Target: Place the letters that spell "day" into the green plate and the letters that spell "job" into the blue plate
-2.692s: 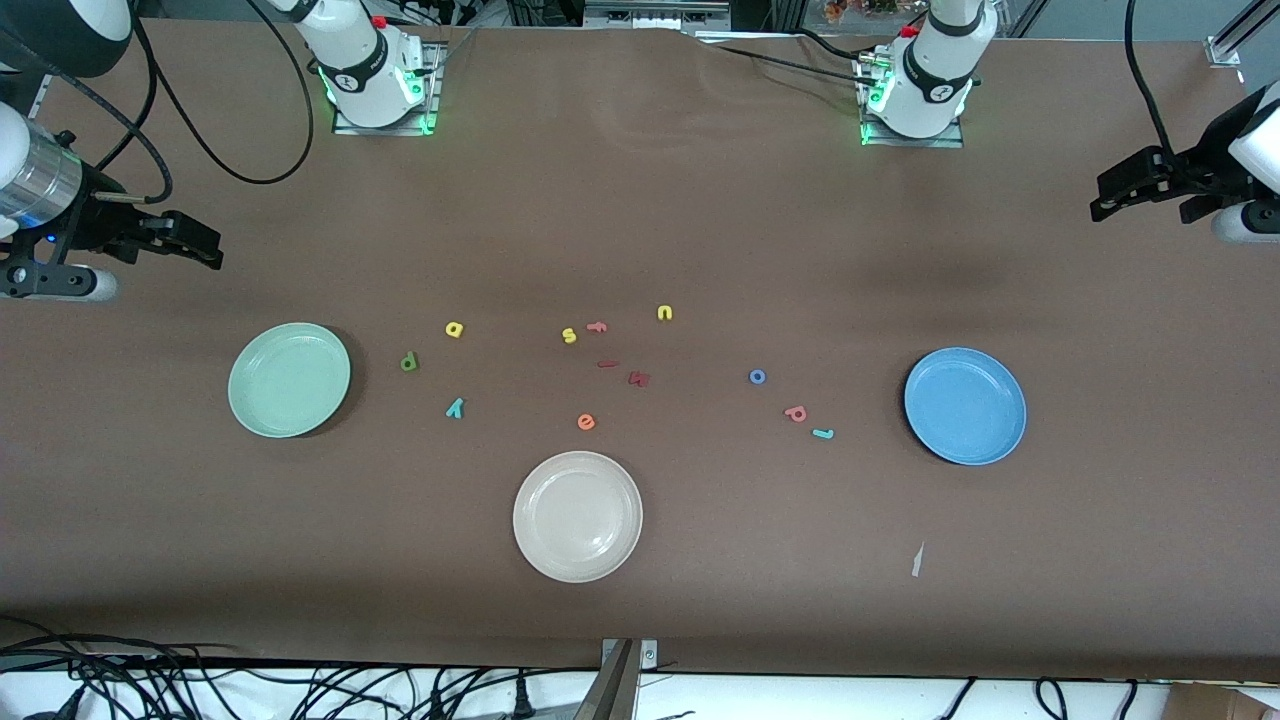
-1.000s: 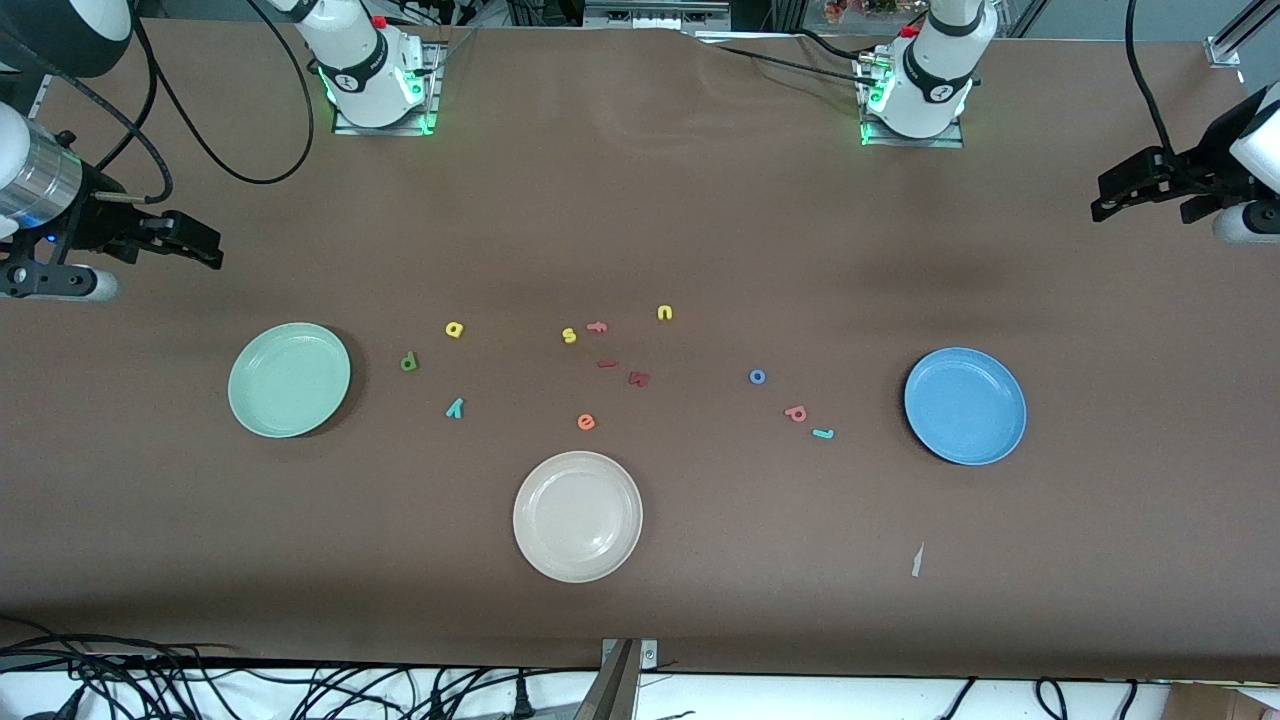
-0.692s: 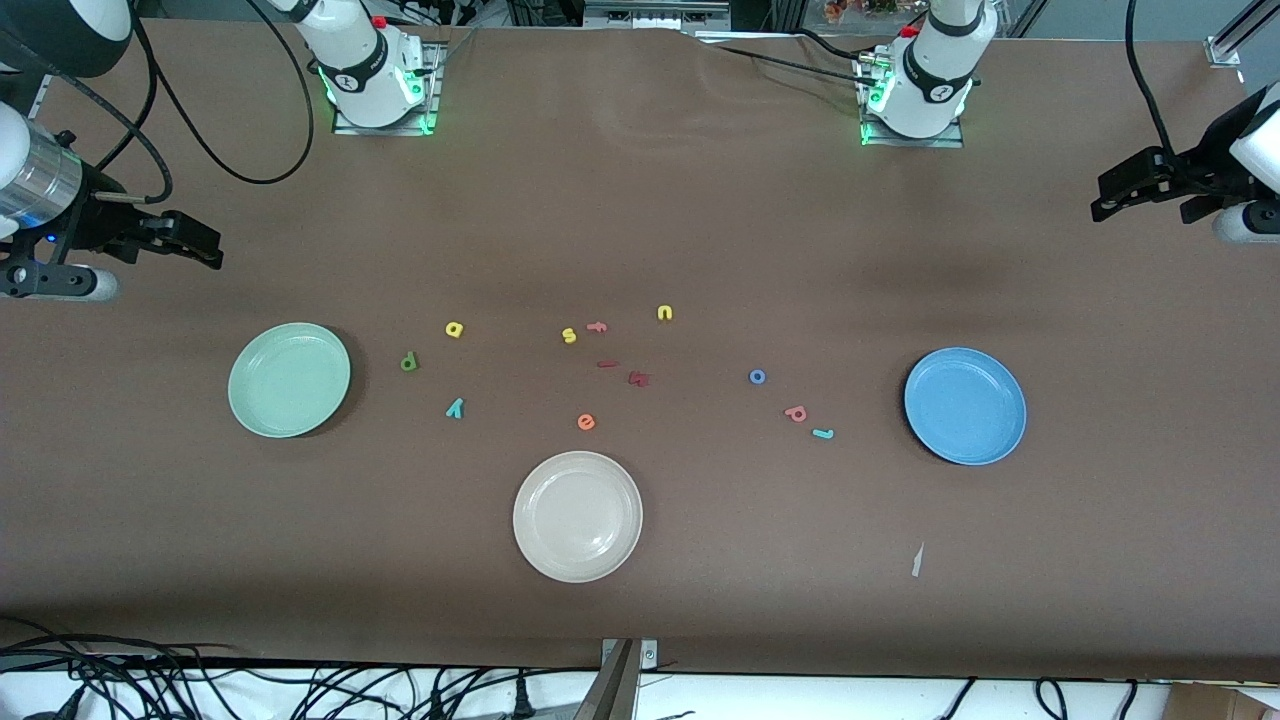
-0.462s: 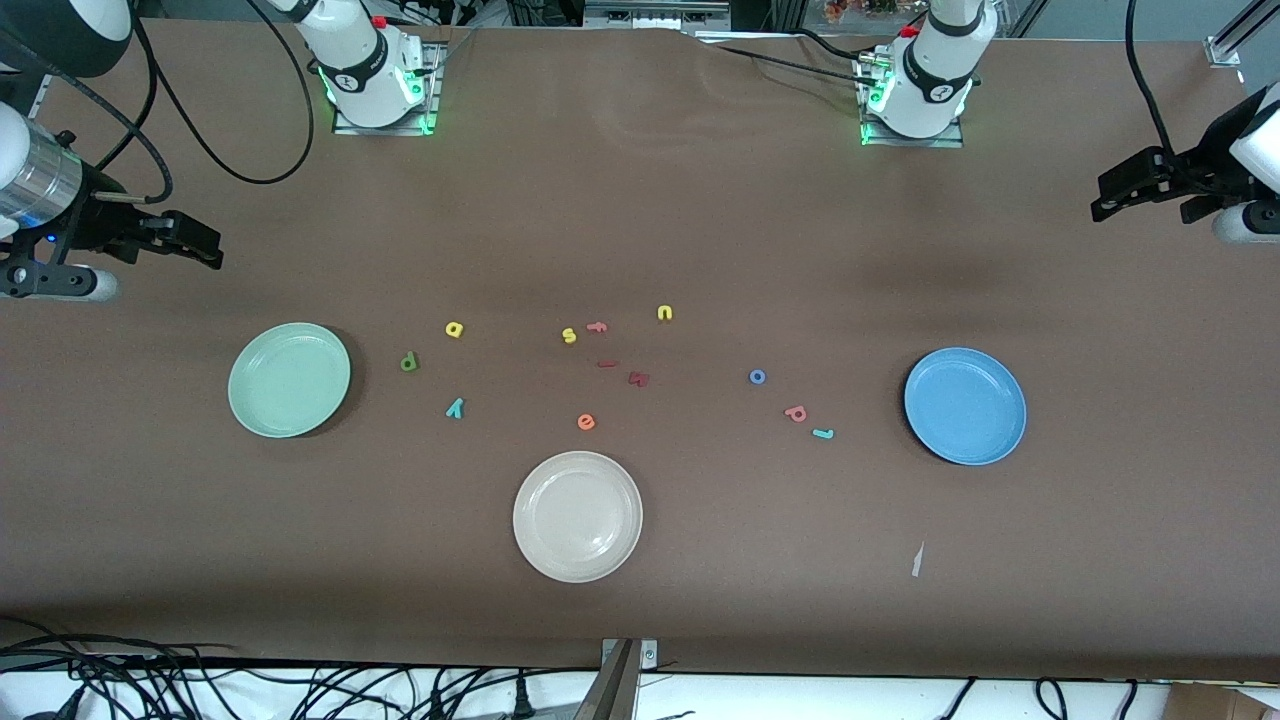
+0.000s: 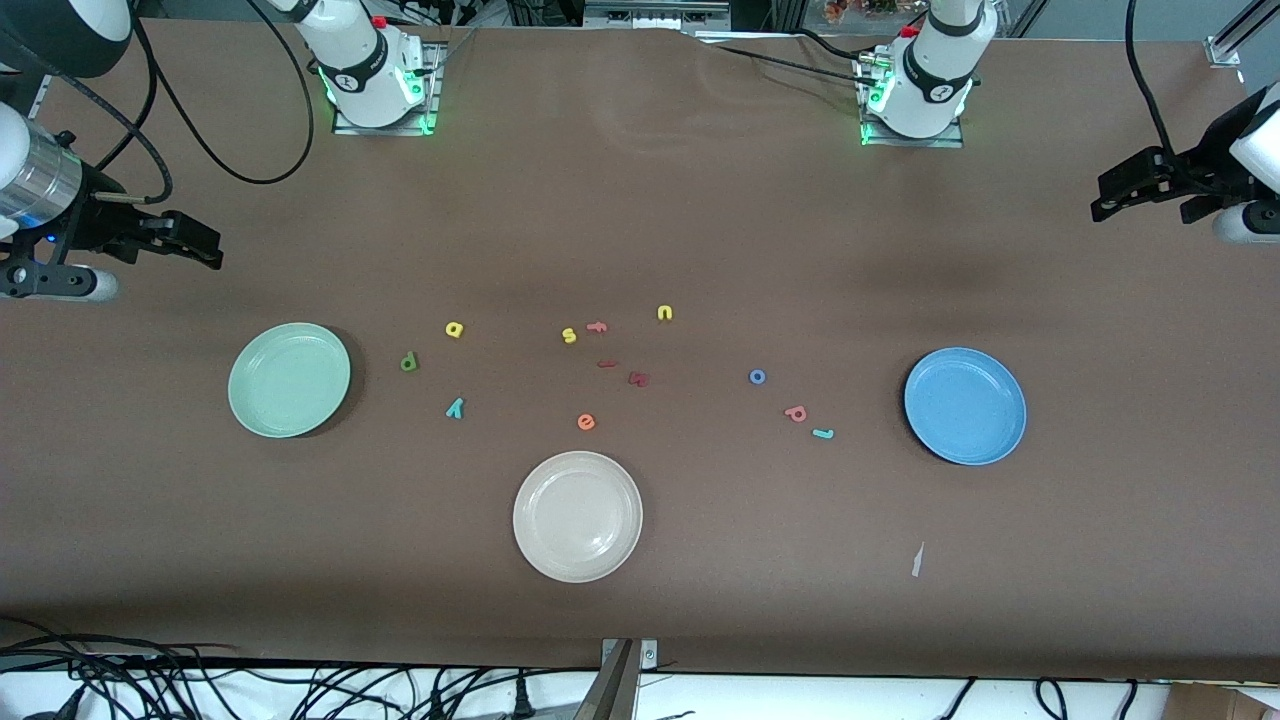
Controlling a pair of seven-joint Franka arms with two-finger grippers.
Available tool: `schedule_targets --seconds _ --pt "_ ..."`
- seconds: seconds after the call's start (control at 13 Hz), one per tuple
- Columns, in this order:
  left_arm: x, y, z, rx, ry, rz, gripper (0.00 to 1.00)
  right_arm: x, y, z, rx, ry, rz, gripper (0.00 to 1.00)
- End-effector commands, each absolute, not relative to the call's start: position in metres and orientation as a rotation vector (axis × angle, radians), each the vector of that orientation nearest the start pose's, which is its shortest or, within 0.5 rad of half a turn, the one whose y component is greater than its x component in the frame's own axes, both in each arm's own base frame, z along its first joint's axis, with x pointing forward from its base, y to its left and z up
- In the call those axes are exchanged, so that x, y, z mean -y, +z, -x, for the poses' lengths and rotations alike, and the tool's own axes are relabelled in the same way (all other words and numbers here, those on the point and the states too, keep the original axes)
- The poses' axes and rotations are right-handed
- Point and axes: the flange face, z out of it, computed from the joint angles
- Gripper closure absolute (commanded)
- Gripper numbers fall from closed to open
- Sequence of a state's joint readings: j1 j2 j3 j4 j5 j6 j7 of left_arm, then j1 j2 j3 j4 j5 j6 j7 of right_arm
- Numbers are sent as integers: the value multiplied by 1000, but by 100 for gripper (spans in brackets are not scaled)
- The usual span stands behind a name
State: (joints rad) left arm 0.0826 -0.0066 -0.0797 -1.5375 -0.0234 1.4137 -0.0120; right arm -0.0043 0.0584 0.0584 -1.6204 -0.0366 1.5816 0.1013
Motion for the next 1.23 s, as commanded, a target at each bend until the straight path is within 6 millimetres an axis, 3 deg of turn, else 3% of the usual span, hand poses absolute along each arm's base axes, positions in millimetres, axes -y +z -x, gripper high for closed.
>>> schedule_targets --seconds 0.0,1.15 --pt "-1 637 -537 10 193 3186 0 -22 570 -566 -75 167 3167 0" --pt "1 637 -537 8 193 3185 0 -24 570 -565 -76 184 3165 0"
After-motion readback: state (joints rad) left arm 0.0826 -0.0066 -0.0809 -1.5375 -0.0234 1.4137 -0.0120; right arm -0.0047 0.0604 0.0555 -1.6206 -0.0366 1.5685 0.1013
